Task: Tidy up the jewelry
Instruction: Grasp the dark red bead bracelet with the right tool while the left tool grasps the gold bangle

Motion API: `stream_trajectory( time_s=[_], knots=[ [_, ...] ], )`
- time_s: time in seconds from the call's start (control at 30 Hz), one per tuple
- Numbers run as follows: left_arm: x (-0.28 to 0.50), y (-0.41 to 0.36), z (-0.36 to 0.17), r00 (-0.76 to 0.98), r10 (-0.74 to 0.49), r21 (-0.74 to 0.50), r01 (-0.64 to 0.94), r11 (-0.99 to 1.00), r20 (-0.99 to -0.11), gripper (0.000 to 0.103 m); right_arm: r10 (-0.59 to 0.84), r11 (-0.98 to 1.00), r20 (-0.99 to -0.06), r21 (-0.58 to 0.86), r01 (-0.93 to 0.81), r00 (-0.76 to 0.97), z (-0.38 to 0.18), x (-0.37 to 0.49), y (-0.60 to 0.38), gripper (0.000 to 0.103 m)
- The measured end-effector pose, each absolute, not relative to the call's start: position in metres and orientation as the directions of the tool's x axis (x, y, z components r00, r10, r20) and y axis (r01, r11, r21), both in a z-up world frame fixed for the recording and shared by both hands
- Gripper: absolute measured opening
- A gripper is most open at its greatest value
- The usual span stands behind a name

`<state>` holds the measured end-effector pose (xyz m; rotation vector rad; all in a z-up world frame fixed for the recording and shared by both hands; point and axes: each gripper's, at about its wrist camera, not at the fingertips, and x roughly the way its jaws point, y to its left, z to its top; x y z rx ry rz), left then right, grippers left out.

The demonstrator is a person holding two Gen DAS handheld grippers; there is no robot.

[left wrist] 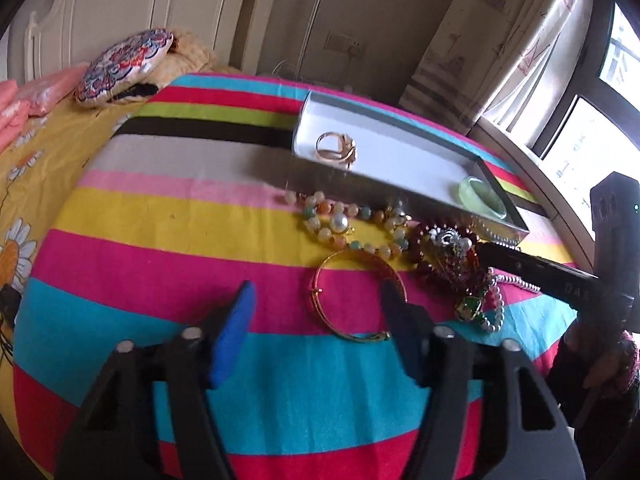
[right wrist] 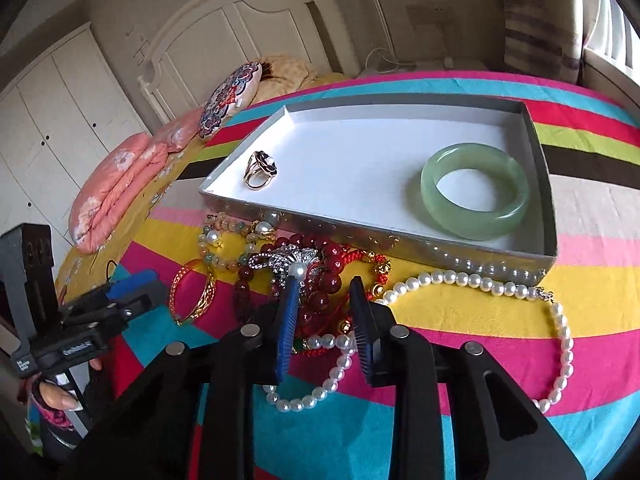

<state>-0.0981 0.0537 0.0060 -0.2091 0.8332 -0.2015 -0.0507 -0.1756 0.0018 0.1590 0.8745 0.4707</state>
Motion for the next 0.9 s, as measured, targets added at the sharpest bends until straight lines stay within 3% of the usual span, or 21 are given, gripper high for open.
stream_trajectory(
  time_s=[0.27, 0.4, 0.5, 0.67, 0.8, 0.9],
  knots=[
    [-0.098, 0.052, 0.004, 0.655, -0.263, -0.265, 0.099, 0.959, -0.708, 0.059, 0.446, 0.892, -0.715, 0.308, -0.331, 0.538, -0.003, -0.043, -0.168, 0.026],
    [-0.097, 0.05, 0.004, 0.654, -0.256, -0.258, 0.096, 0.961, -0.712, 0.06, 0.421, 0.901, -0.706, 0.252, -0.354, 0.569, -0.003, -0.053, -0.162, 0.017],
    [-0.097, 0.05, 0.004, 0.654, -0.253, -0.253, 0.096, 0.963, -0.713, 0.061, 0.429, 0.895, -0.663, 0.222, -0.387, 0.614, 0.006, -0.066, -0.161, 0.014],
    [-0.096, 0.047, 0.004, 0.652, -0.241, -0.238, 0.095, 0.967, -0.719, 0.061, 0.512, 0.858, -0.567, 0.304, -0.414, 0.645, 0.018, -0.076, -0.181, 0.014],
    [-0.092, 0.036, 0.005, 0.641, -0.182, -0.154, 0.1, 0.983, -0.745, 0.061, 0.554, 0.832, -0.509, 0.321, -0.453, 0.659, 0.026, -0.087, -0.185, 0.014],
    [-0.087, 0.026, 0.004, 0.637, -0.146, -0.091, 0.119, 0.989, -0.757, 0.047, 0.575, 0.818, -0.473, 0.318, -0.48, 0.668, 0.031, -0.094, -0.185, 0.014]
  ],
)
